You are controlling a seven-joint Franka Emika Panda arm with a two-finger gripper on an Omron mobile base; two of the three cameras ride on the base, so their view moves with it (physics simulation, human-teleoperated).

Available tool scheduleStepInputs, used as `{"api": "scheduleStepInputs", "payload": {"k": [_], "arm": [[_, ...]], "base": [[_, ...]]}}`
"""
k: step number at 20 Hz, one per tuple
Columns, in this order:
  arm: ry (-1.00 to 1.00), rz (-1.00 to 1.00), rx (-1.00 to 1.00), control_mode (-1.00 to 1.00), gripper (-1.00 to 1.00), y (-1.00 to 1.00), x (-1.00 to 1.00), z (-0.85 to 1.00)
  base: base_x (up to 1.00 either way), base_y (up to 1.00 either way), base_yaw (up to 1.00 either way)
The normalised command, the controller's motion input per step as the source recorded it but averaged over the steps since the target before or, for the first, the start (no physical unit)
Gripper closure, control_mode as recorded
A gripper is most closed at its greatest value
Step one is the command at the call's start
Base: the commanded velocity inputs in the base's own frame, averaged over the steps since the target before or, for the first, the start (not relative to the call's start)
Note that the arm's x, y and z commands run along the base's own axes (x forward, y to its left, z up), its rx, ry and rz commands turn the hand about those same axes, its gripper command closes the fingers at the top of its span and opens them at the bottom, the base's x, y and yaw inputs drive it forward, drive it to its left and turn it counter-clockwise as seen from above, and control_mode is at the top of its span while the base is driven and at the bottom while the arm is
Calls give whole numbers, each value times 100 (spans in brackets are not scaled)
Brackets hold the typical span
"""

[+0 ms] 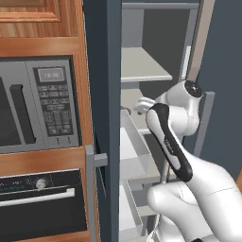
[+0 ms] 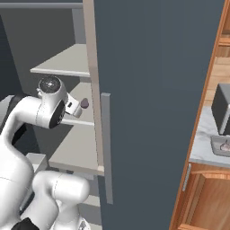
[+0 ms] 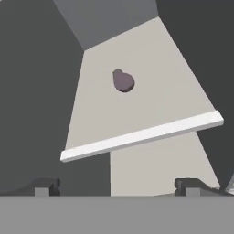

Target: Take the garlic and eggplant out of the freezer and place them in the tupperware container on the counter. Then put the tupperware containing the vegetables back in the freezer.

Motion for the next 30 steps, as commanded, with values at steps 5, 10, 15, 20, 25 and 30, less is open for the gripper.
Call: {"api": "scheduleStepInputs", "payload": {"k": [5,10,15,20,25,30], "arm": [[0,0,-6,-100,-100,0,63,-17],[0,0,-6,-100,-100,2,58,-17],[0,0,-5,-100,-100,8,52,-26],[0,0,-5,-100,-100,7,37,-28],[0,0,-3,-100,-100,1,50,-18],[0,0,-1,-100,-100,1,56,-13]], "base": [[0,0,0],[0,0,0],[0,0,0],[0,0,0],[0,0,0],[0,0,0]]}}
